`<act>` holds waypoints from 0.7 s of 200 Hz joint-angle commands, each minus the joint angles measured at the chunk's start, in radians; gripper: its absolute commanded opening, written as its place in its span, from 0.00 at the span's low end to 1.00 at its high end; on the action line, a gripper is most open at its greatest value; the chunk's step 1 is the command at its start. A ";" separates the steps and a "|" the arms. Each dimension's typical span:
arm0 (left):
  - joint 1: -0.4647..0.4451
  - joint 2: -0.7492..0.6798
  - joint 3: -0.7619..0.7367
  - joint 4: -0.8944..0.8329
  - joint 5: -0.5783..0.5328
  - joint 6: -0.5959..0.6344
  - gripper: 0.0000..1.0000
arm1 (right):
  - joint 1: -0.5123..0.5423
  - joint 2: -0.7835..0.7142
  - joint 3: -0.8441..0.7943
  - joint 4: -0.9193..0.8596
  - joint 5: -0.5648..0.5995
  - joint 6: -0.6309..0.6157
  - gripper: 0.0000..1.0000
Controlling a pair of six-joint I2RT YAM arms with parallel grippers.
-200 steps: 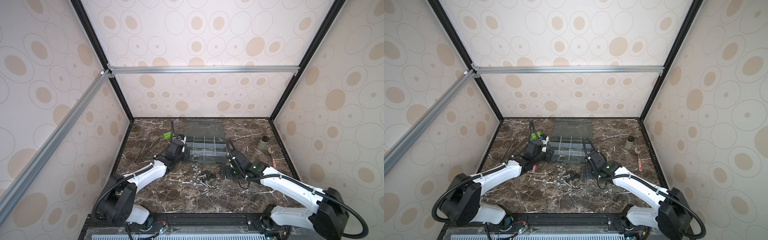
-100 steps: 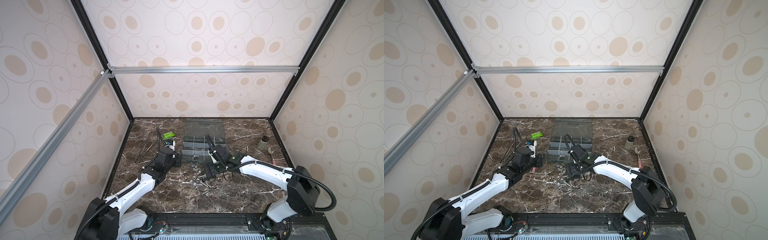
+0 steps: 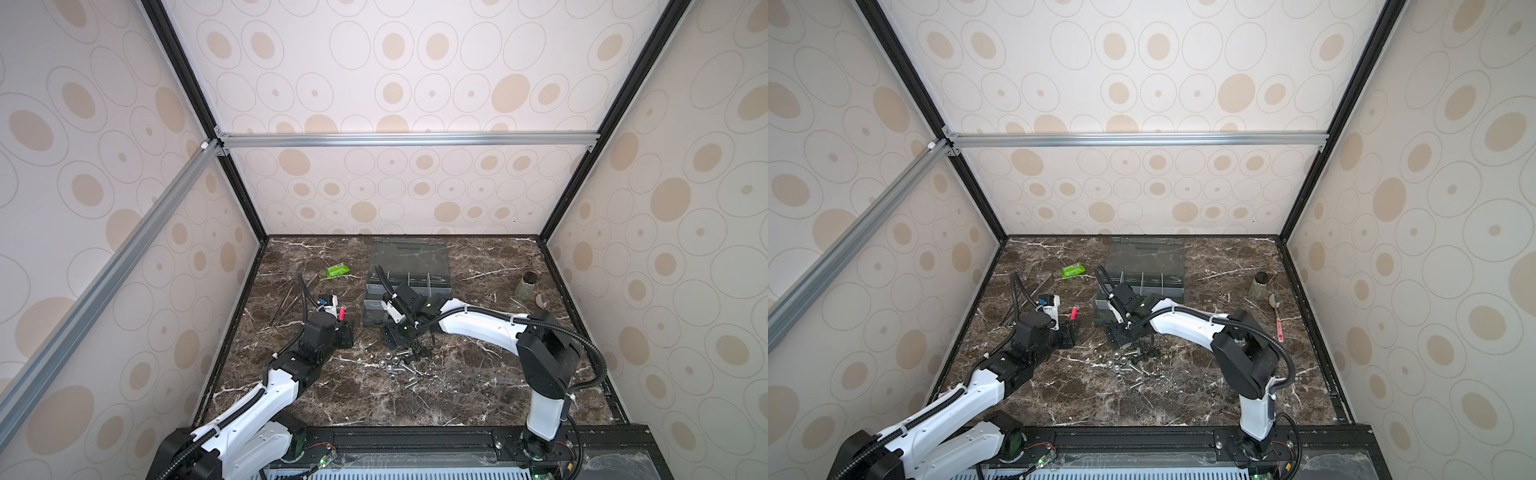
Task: Sort the screws and nuts into containers
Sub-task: 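Grasp a silver wing nut from the pile with the right gripper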
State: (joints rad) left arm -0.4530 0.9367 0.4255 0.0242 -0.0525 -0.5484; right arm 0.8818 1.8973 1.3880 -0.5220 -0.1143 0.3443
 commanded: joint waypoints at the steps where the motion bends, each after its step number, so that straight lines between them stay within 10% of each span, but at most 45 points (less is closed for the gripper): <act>1: 0.010 -0.040 -0.028 -0.007 -0.021 -0.046 0.42 | 0.011 0.045 0.063 -0.041 -0.014 -0.036 0.77; 140: 0.021 -0.043 -0.065 0.027 0.004 -0.067 0.43 | 0.029 0.217 0.209 -0.111 0.049 -0.083 0.52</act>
State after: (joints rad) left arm -0.4400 0.8928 0.3634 0.0311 -0.0502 -0.5888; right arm 0.8970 2.0907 1.5677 -0.5838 -0.1059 0.2890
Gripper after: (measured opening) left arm 0.427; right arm 0.525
